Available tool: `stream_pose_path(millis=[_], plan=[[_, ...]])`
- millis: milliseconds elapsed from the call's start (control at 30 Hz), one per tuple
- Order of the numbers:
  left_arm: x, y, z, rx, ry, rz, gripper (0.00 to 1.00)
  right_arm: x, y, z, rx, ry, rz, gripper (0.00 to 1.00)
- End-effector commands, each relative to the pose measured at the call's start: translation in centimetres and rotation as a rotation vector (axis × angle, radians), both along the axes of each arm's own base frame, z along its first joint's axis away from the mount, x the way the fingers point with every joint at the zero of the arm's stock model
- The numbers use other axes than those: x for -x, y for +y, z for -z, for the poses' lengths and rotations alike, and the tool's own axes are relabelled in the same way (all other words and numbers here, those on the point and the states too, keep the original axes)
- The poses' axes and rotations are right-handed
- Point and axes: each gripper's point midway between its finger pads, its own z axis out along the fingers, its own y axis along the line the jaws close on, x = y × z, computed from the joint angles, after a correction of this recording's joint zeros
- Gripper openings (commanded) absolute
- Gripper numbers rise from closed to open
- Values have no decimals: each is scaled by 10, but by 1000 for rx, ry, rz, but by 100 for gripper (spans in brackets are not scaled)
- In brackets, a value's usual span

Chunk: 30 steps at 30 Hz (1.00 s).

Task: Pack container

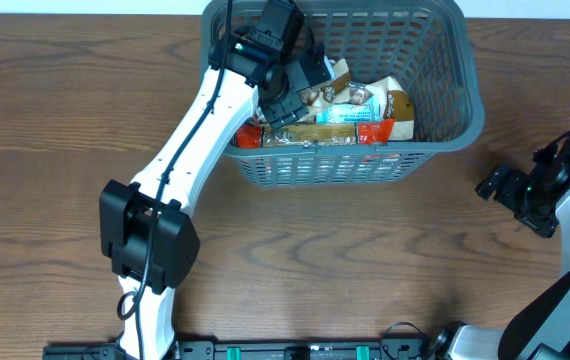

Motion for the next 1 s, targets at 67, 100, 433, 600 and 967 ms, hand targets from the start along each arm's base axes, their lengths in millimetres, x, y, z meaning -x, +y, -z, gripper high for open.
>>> stream_pose_path(millis=[67,100,433,600,967], plan=[[-4,9,-16,-12,-43,-34,83,-4,1,-2,5,-19,-16,99],[-6,10,-22,-11,-61,-46,84,-6,0,-3,10,-28,-16,99],[-25,26,-131,29,-333,-136,90,-42,-21,-61,115,-207,-20,99],[-35,63,-182,7,-477,-283,95,-69,-30,-117,188,-340,-73,99],[-44,207,-237,157,-582,-777,98,-123,-13,-227,407,-616,-326,99]])
